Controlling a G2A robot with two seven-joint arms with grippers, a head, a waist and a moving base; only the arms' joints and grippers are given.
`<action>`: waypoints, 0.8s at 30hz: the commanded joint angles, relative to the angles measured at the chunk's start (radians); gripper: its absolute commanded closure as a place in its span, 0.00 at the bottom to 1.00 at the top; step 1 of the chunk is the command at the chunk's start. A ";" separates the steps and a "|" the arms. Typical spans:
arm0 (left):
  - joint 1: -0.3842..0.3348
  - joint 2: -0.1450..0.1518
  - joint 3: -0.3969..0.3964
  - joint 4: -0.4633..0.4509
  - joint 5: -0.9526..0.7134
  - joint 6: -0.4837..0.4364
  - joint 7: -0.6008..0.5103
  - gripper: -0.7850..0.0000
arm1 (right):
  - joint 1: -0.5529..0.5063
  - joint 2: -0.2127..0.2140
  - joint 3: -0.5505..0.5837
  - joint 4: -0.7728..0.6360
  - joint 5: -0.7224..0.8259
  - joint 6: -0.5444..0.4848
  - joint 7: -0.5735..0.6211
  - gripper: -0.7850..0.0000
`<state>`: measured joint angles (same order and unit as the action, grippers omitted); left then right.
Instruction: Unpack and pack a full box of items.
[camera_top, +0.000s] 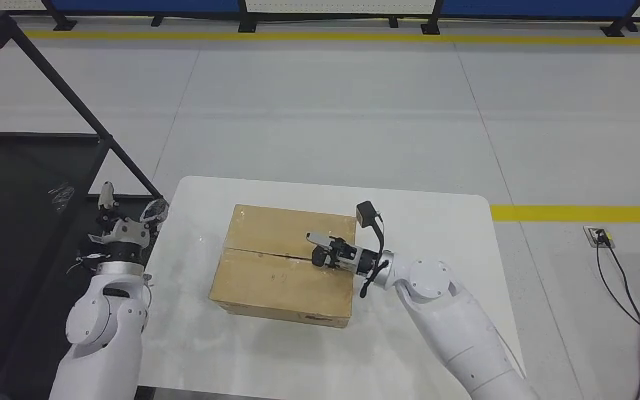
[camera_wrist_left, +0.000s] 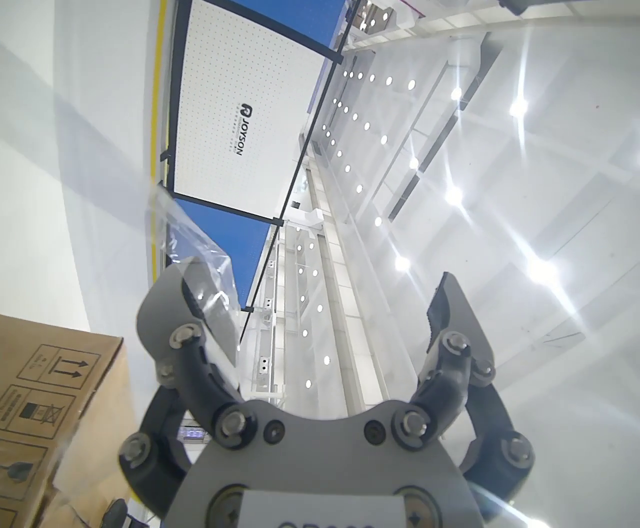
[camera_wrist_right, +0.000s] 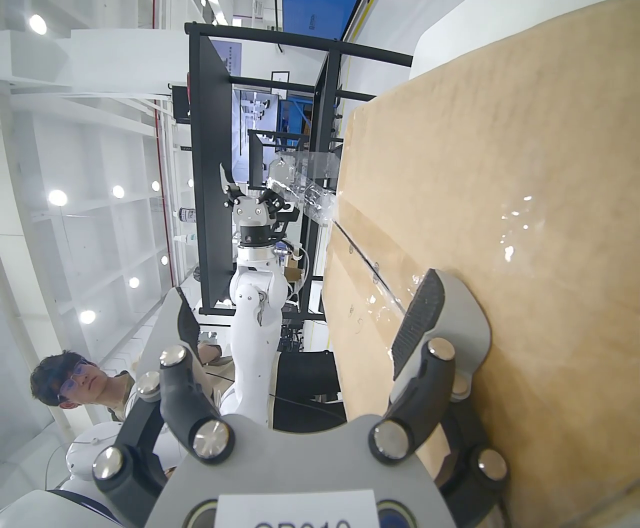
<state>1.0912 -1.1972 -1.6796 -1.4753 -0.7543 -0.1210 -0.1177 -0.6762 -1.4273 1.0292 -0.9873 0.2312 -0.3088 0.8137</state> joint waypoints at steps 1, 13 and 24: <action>0.012 0.000 -0.006 -0.030 0.007 -0.005 -0.004 0.00 | 0.001 0.000 -0.001 0.001 -0.001 0.000 -0.001 0.00; 0.046 0.001 -0.011 -0.168 0.078 -0.016 -0.031 0.00 | -0.001 -0.002 0.000 0.006 0.004 -0.011 -0.004 0.00; 0.048 -0.001 0.027 -0.272 0.189 -0.021 -0.039 0.00 | -0.012 0.003 0.011 -0.016 -0.002 -0.023 -0.003 0.00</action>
<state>1.1369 -1.1976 -1.6596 -1.7357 -0.5866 -0.1389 -0.1582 -0.6870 -1.4254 1.0393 -0.9997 0.2319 -0.3327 0.8105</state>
